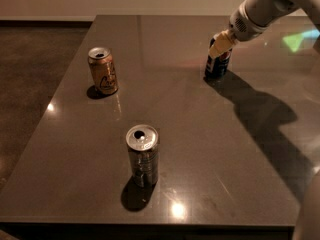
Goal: Move pepsi can near redbull can
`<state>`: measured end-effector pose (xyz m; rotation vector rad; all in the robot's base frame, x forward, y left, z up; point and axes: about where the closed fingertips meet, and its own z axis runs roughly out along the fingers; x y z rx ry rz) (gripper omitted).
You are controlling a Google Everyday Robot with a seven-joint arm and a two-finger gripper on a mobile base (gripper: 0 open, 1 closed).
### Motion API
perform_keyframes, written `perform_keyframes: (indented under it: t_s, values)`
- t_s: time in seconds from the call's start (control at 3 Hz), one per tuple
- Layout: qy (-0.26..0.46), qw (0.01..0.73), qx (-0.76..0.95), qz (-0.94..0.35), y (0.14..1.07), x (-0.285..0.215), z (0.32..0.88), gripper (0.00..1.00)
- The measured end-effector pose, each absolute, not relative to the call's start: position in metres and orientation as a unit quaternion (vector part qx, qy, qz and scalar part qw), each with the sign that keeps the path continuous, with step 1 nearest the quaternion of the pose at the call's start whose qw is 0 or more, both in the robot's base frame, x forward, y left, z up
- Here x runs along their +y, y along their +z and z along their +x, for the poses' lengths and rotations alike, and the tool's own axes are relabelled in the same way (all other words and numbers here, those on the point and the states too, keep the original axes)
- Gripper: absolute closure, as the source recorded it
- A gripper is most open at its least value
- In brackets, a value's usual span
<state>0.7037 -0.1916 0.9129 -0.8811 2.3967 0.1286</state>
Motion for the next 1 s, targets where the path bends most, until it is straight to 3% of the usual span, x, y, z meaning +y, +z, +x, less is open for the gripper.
perform_keyframes:
  t_s: [0.33,0.67,1.0]
  values:
    - [0.062,0.299,0.878,-0.369,0.921,-0.185,0.688,0.87]
    - [0.082,0.310,0.842,-0.434,0.938,-0.177,0.654,1.00]
    - [0.089,0.311,0.803,-0.500,0.953,-0.170,0.616,1.00]
